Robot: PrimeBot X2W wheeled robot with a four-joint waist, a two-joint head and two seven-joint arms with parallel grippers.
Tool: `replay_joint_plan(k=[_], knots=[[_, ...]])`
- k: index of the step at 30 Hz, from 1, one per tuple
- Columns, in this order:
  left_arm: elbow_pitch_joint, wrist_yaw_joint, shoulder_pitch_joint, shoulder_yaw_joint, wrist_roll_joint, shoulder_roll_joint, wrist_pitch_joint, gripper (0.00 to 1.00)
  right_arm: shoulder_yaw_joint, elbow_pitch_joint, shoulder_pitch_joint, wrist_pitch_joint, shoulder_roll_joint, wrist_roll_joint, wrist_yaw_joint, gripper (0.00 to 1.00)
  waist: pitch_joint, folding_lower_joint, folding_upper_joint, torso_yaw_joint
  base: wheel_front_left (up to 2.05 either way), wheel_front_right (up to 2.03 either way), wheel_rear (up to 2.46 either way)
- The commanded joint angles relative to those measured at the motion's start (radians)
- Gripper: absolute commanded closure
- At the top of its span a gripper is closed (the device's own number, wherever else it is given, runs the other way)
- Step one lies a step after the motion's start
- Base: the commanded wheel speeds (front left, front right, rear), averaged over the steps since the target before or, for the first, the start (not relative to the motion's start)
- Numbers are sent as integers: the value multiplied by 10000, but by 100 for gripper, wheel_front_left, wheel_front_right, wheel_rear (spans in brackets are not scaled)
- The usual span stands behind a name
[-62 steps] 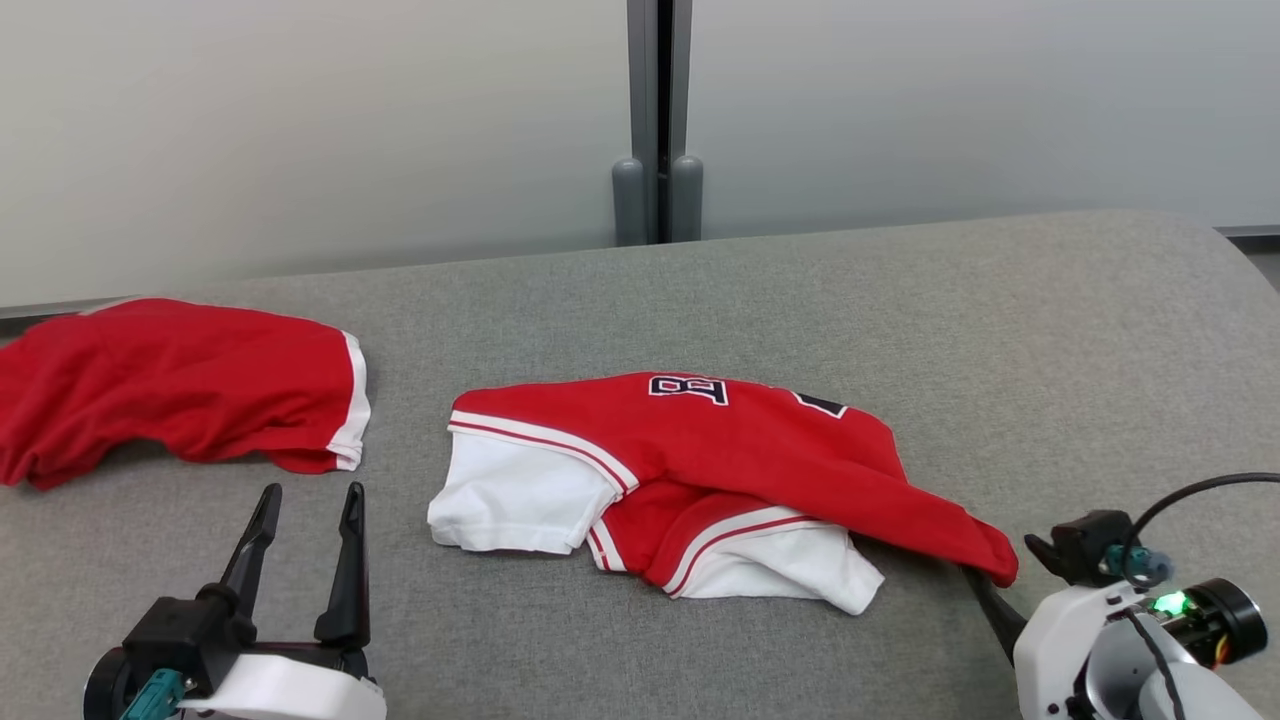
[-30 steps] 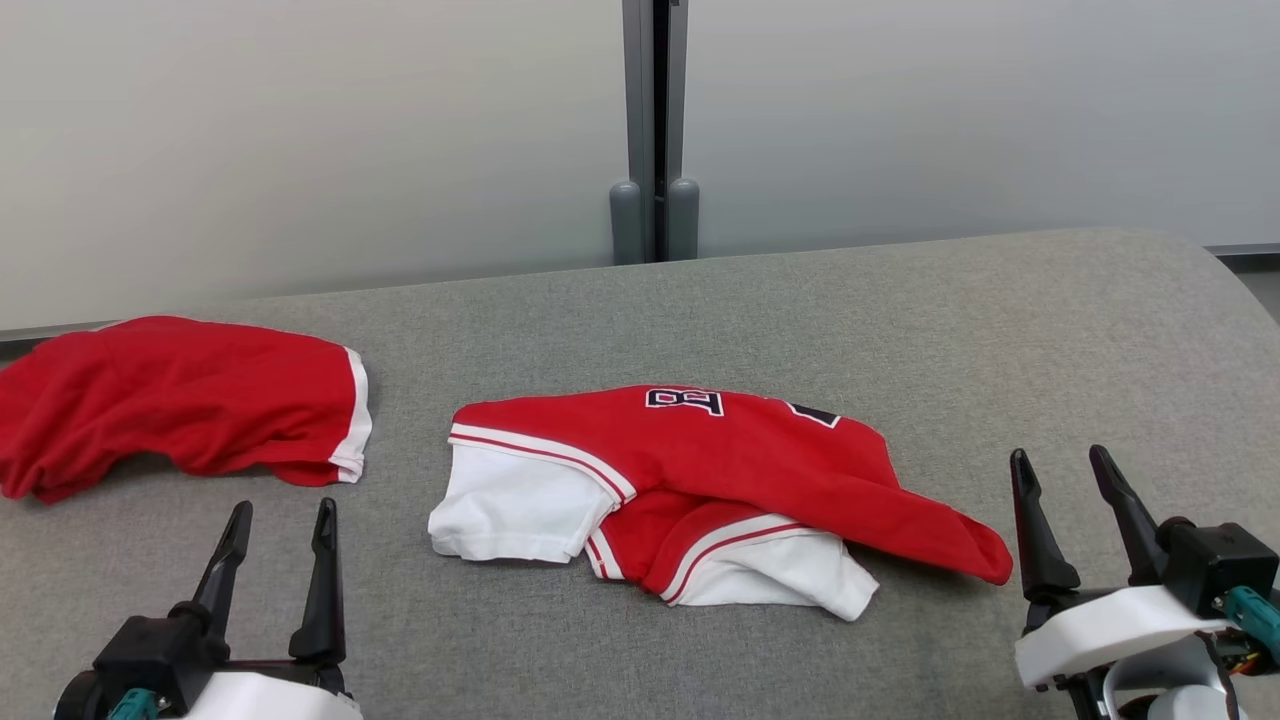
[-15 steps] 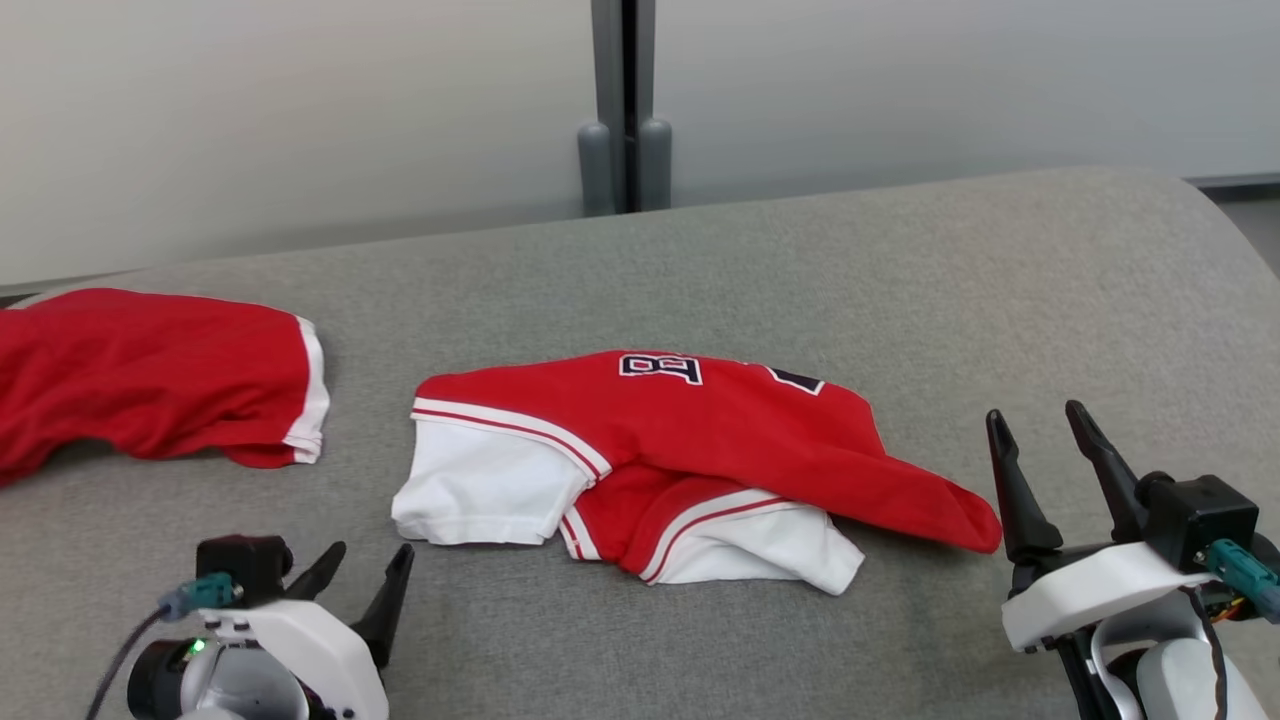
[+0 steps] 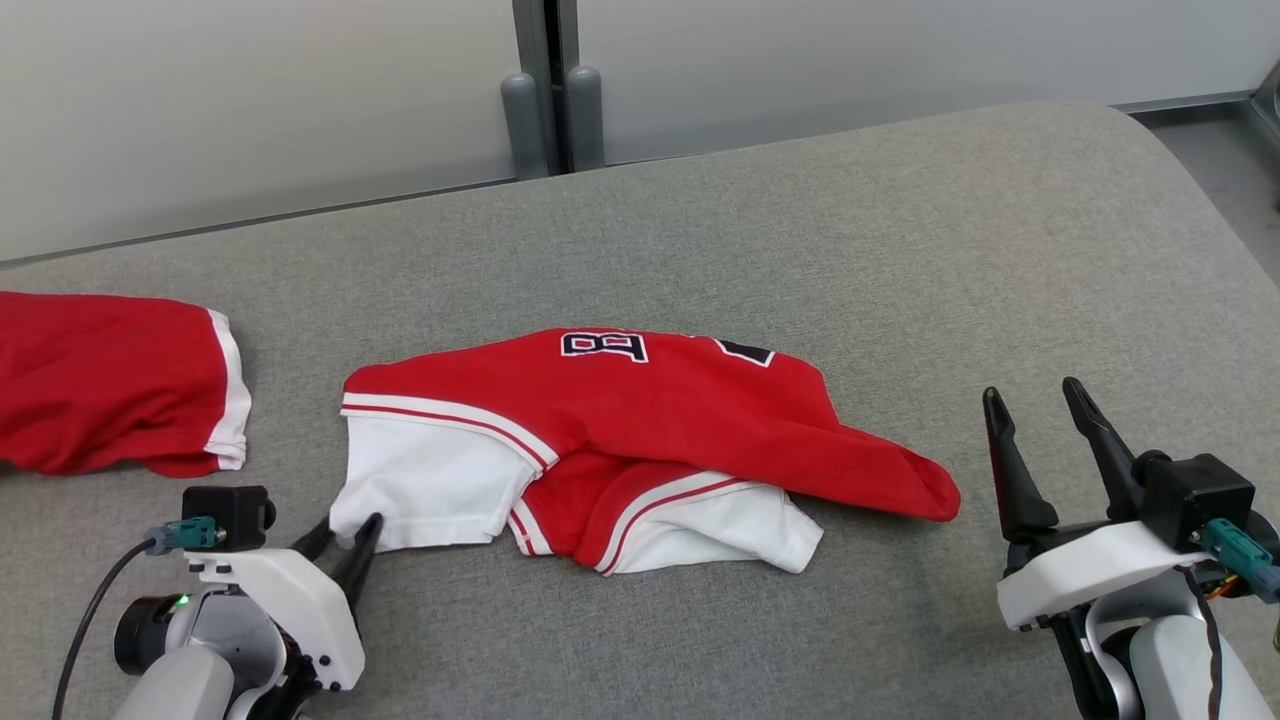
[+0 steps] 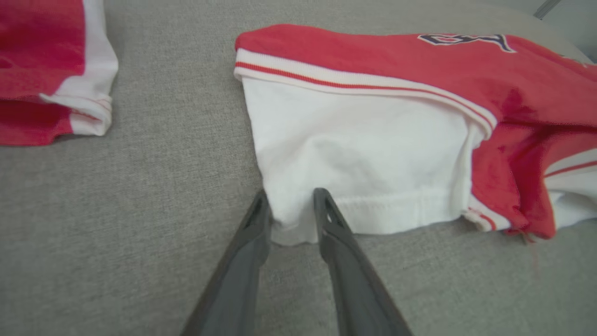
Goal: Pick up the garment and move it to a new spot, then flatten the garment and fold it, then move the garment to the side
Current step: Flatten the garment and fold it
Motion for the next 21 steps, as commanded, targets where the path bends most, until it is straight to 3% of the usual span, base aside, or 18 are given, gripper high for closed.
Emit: replay_joint_plan(k=[1, 12, 21], knots=[[82, -65, -139, -93, -80, 123, -105, 100, -35, 46, -63, -79, -10, 29, -3, 0, -34, 0, 0, 11, 0, 0, 0], [-970, -73, 524, -345, -985, 539, 293, 100, -76, 281, 224, -34, -2, 109, -3, 0, -566, 0, 0, 594, 0, 0, 0], [-3571, 1096, 2307, -64, -1622, 1191, 1903, 100, -37, 258, 417, 180, -107, 232, -3, 0, -797, 0, 0, 988, 0, 0, 0]])
